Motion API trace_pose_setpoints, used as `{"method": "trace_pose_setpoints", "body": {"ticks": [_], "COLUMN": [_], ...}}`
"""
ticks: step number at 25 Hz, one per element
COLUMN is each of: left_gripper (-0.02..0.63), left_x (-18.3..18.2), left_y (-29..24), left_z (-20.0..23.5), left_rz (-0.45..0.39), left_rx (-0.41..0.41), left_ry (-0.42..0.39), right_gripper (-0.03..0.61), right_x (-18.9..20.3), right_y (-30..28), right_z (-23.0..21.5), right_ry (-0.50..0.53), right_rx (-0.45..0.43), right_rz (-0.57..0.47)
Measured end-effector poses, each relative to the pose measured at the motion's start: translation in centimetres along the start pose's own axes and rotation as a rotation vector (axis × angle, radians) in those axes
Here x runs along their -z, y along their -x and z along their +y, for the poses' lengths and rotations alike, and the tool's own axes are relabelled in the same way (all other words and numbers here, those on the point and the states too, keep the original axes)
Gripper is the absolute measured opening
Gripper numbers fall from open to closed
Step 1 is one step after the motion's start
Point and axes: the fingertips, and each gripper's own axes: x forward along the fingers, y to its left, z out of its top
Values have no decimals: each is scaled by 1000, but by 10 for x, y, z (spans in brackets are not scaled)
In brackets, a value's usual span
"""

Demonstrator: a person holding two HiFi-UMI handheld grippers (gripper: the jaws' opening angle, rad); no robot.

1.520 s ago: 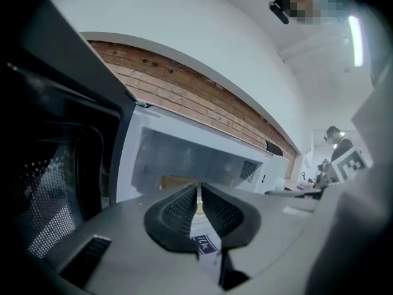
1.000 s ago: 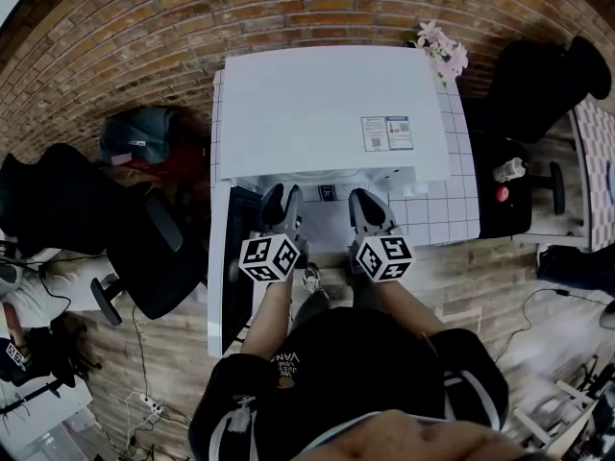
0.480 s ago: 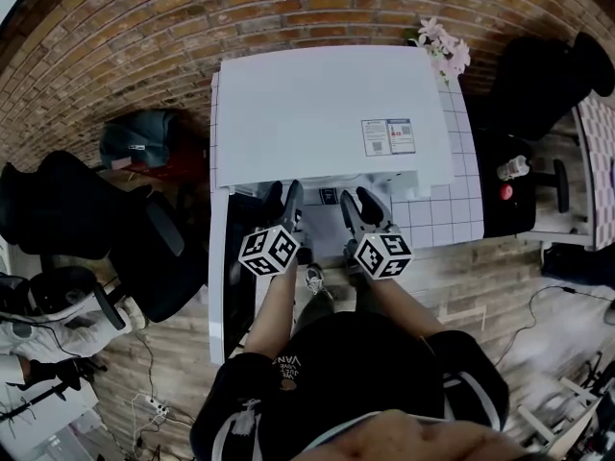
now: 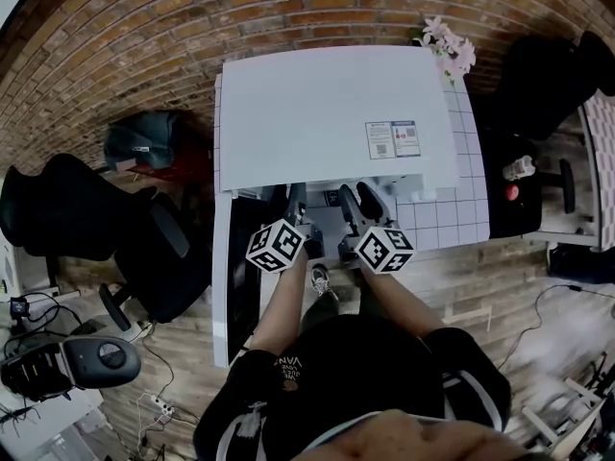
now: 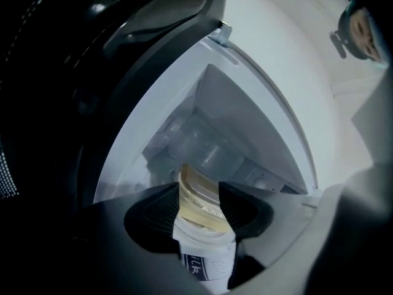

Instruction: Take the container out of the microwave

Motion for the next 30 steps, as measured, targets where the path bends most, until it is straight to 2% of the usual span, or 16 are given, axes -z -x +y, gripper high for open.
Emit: {"method": "trace_pose_setpoints", "body": {"ticks": [5, 10, 16, 30], "left_gripper": [193, 195, 213, 224], "left_x": [-2, -6, -7, -15], "left_y": [-5, -10, -17, -34], "left_z": [8, 10, 14, 24], "left_rz": [-21, -48, -56, -80], "left_rx": [-19, 2, 6, -10], "left_ry": [78, 144, 224, 271], "right_gripper": [192, 201, 227, 229], "right_x": [-1, -6, -5, -14], "right_y": [-4, -13, -25, -39], "right_z": [-4, 0, -6, -19], "right_ry": [-97, -158, -244, -296], "right_rx": [6, -21, 9, 64], "right_rz": [-31, -76, -73, -130]}}
